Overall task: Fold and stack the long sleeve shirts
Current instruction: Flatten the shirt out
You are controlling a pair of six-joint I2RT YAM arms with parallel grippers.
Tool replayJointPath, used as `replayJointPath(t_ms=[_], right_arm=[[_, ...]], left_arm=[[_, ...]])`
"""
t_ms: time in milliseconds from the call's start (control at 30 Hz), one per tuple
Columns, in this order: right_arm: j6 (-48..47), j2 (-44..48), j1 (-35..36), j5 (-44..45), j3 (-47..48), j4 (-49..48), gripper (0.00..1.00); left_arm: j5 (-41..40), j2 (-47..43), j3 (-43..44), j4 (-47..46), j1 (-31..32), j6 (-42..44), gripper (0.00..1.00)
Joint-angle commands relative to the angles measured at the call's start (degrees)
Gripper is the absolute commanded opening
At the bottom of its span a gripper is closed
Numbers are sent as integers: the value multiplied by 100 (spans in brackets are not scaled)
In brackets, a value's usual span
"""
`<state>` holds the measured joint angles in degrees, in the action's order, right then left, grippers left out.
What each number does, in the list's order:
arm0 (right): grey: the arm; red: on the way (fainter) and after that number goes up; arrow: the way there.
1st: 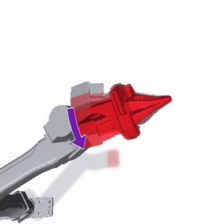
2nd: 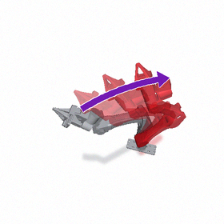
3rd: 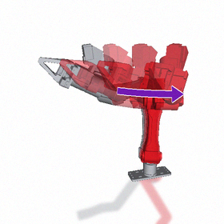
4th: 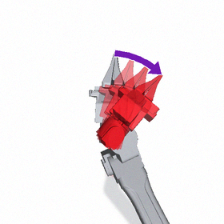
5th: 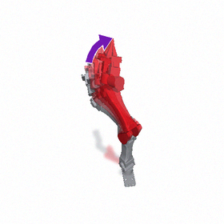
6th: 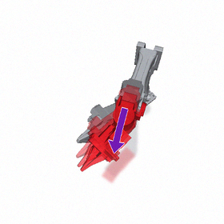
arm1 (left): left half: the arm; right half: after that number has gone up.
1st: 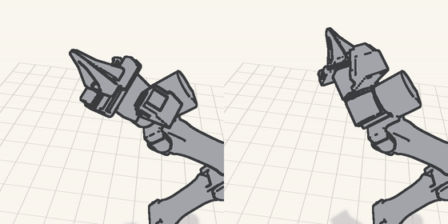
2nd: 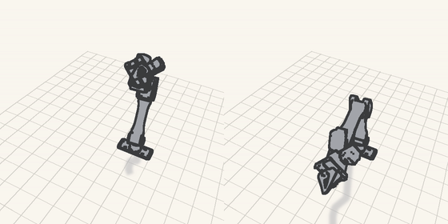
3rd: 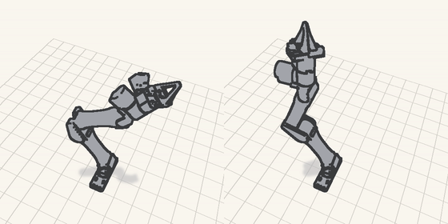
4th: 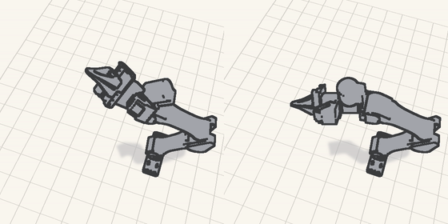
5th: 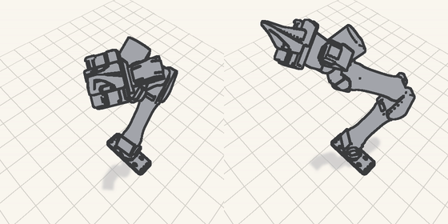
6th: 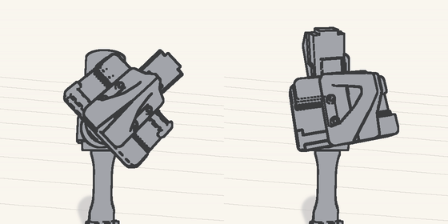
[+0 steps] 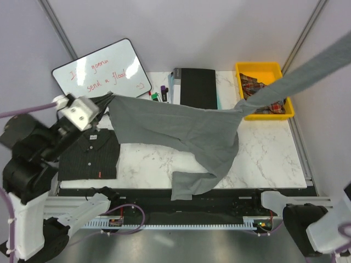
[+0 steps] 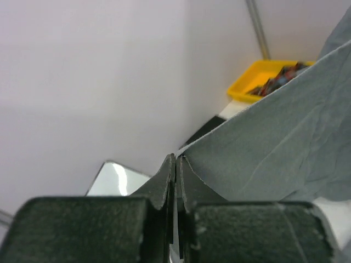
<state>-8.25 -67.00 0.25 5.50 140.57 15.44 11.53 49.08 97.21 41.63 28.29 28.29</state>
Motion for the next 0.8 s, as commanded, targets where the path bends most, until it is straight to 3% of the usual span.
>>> replayJointPath(t_ms=[0,133,300,467,600,767], right_arm=[[-370,556,1,285,286,-1358,0],[-546,759,1,276,593,-1764,0],[-660,750,-174,197,542,-1878,0],[-879,663,-166,22,-956,-1790,0],[-1274,356,-157,-540,-2172,-2036,0],[-1609,-679,-157,-953,-3079,-2432,0]], left_arm=[[1123,-434,790,205,-34,-587,2],[1386,-452,1702,442,-236,-1070,2],[1634,-417,1768,601,-1096,-1230,2],[704,-347,504,785,-1309,-1098,2],[842,-163,-989,716,-1309,-923,2],[509,93,-2450,-205,-1309,-747,2]])
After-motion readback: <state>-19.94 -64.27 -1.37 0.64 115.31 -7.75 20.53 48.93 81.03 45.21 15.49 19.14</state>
